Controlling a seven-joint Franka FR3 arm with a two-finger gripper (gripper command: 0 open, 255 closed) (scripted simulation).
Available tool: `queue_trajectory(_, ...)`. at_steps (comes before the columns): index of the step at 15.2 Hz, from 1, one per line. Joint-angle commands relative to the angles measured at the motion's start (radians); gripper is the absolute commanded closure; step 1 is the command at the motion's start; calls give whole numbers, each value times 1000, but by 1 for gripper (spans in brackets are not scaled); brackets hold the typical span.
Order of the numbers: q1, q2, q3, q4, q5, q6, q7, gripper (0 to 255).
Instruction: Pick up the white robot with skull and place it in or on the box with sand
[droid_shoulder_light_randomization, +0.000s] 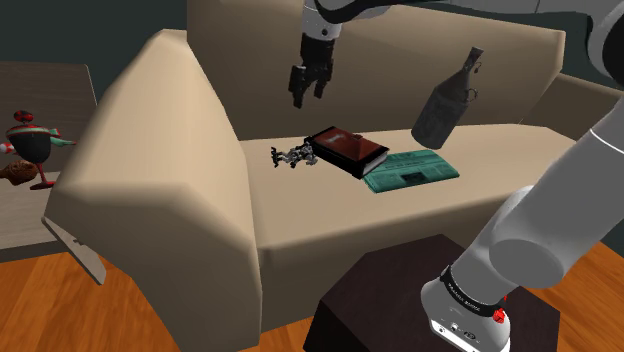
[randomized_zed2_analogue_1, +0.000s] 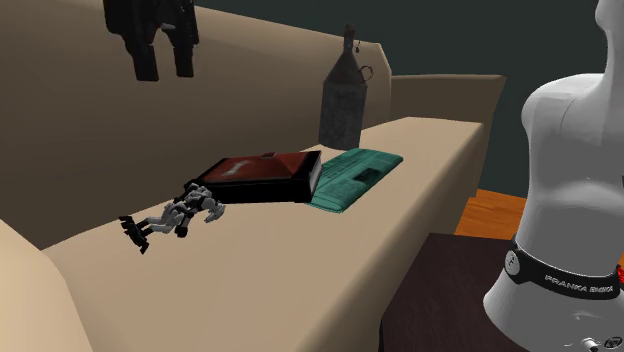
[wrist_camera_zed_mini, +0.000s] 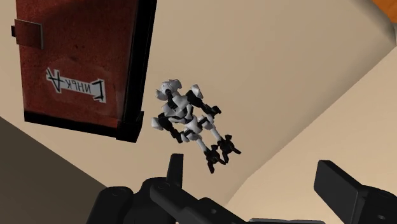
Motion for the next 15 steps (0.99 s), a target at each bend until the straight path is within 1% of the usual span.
queue_trajectory(1, 1, 90, 2, 82, -1, -8, 8, 0)
queue_trajectory(7, 15, 366, 7, 368, -7, -65, 37, 0)
queue_trajectory(8, 16, 378, 7, 382, -7, -69, 38, 0)
queue_trajectory(15, 15, 387, 5, 293, -9, 29, 39, 0)
